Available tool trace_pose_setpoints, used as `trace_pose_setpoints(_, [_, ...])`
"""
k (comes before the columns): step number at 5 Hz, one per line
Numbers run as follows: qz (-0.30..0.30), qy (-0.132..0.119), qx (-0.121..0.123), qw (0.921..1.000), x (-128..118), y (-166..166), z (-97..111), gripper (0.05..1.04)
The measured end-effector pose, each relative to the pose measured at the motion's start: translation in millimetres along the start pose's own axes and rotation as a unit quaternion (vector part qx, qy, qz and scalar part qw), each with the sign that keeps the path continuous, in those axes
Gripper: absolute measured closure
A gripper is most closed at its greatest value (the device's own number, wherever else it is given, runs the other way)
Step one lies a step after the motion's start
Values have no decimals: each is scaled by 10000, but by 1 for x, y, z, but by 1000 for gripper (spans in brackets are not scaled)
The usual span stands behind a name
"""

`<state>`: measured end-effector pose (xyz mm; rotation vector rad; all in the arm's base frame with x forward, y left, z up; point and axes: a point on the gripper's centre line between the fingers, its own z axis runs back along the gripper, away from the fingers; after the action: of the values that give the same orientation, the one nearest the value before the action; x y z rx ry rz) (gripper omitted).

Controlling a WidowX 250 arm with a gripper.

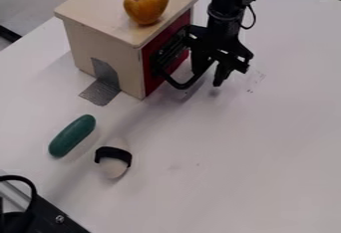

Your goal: Open the drawer

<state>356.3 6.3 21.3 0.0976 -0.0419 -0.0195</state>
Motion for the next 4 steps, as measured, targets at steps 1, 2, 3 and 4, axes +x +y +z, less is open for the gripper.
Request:
trace_pose_setpoints(1, [18, -7, -13, 10000, 0, -1, 0, 866])
trace_pose_setpoints(2, [17, -1, -155, 9999, 1, -9, 1, 959])
trace_pose_setpoints(3, [-11, 9, -312, 9995, 3, -25, 7, 969])
trace_pose_setpoints(4, [-247, -40, -408, 9989, 6, -52, 14, 969])
